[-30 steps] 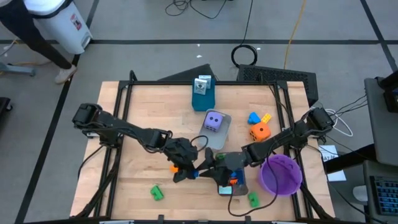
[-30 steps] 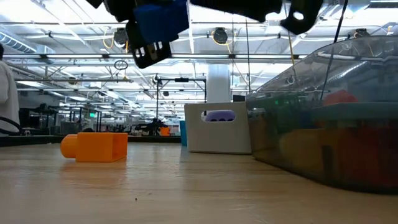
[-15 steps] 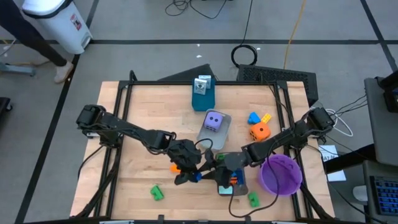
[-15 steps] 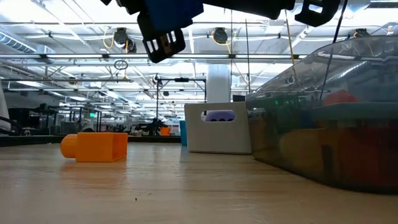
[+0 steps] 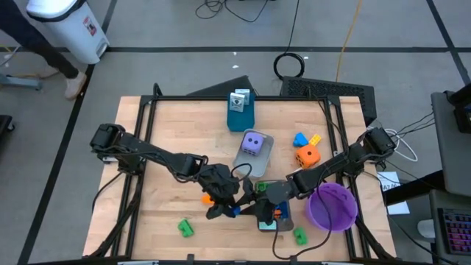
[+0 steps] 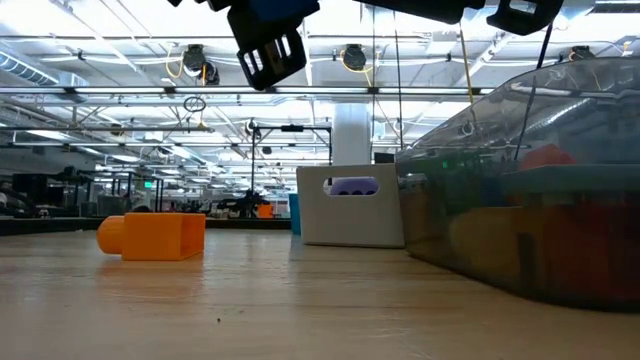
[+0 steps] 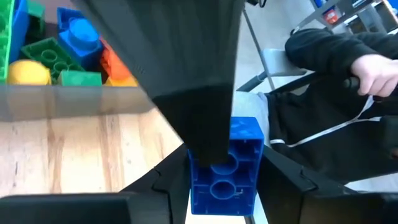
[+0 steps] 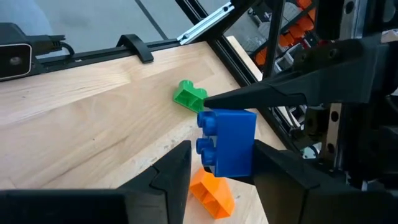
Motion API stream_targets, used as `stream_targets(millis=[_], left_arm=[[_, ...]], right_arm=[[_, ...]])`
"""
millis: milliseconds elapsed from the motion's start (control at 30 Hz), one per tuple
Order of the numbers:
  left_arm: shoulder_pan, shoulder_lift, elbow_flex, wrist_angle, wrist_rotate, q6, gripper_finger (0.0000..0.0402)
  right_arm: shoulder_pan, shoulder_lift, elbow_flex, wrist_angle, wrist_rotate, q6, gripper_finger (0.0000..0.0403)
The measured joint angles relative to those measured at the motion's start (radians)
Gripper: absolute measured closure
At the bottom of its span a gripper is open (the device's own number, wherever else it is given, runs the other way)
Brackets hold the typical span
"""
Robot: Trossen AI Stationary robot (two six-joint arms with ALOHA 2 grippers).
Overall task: Pick & Place Toys
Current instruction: Put the blue game piece into the black bin
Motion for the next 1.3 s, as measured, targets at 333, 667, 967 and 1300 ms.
stream_targets(millis=[333, 667, 967, 1300], left_arm=[[0.014, 0.000, 0.000, 0.020, 0.002, 0.000, 0.0251], [0.014, 0.000, -0.002, 0.016, -0.002, 0.000, 0.0235], [0.015, -0.001, -0.002, 0.038, -0.027, -0.022, 0.0212], [0.048, -0.002, -0.002, 0.061, 0.051, -0.017, 0.0141]], right_arm=[[0.000, 0.000, 0.000, 0.008, -0.001, 0.000, 0.0250], [0.001, 0.000, 0.000, 0.010, -0.006, 0.001, 0.0304], [0.001, 0.000, -0.001, 0.009, -0.004, 0.003, 0.0319], [0.017, -0.042, -0.001, -0.091, 0.113, 0.006, 0.0319]])
